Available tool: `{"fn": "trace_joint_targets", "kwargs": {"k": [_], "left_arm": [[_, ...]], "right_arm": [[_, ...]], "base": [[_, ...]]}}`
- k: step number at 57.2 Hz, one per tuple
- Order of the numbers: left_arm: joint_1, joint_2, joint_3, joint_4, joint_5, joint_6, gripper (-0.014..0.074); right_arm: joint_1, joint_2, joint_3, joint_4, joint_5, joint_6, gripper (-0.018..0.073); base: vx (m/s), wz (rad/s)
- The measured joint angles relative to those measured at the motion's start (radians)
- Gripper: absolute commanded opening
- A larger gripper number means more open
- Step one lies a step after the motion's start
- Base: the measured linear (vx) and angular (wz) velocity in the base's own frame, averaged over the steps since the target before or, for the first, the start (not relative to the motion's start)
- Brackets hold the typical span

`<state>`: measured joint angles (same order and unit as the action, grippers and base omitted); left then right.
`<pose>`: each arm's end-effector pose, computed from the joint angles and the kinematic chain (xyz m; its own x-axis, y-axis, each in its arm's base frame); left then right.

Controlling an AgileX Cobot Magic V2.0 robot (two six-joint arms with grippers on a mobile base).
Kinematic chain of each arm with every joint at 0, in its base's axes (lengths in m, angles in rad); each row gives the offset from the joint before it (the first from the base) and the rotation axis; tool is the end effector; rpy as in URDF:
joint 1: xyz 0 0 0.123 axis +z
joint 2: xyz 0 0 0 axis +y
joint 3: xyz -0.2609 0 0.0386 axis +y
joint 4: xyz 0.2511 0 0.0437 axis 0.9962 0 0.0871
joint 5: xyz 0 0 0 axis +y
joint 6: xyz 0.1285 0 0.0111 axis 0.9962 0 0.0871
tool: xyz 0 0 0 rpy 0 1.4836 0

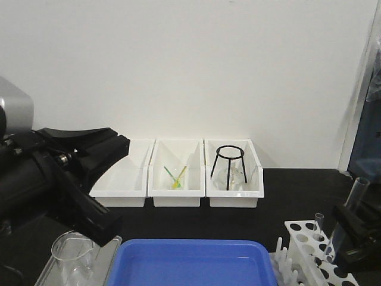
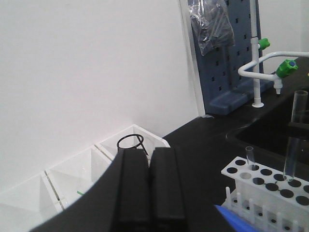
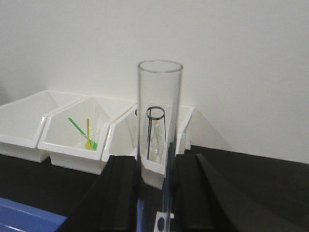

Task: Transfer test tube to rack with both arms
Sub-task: 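Lower the tube into a hole of the white rack and open right gripper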

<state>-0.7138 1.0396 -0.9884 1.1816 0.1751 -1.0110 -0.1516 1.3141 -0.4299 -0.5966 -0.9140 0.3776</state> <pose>0.2263 -0.1684 0.3943 0.0631 0.1600 -0.9851 0.5211 0.8365 0.1693 0.2850 0.0145 0.2213 0.0280 -0.0183 -0.9994 -0.3041 0.9523 -0.0260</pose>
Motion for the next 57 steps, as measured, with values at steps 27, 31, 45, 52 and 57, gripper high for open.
{"fn": "trace_joint_targets", "kwargs": {"k": [27,31,45,52,57], "left_arm": [[0.000,-0.002,0.011,-0.007,0.025,0.000,-0.0008],[0.000,-0.002,0.011,-0.007,0.026,0.000,-0.0008],[0.000,-0.002,0.011,-0.009,0.026,0.000,-0.0008],[0.000,-0.002,0.011,-0.009,0.026,0.000,-0.0008],[0.000,-0.002,0.011,-0.010,0.026,0.000,-0.0008]], "right_arm": [[0.000,0.180,-0.013,0.023,-0.124,-0.071,-0.0008],[0.000,0.211,-0.014,0.028,-0.134,-0.078,-0.0008],[0.000,0.306,-0.014,0.028,-0.158,-0.109,-0.0008],[0.000,0.349,-0.016,0.028,-0.163,-0.124,-0.0008],[0.000,0.377,-0.018,0.028,-0.165,-0.129,-0.0006]], "base": [[0.00,0.00],[0.00,0.00],[0.00,0.00],[0.00,0.00],[0.00,0.00]]}}
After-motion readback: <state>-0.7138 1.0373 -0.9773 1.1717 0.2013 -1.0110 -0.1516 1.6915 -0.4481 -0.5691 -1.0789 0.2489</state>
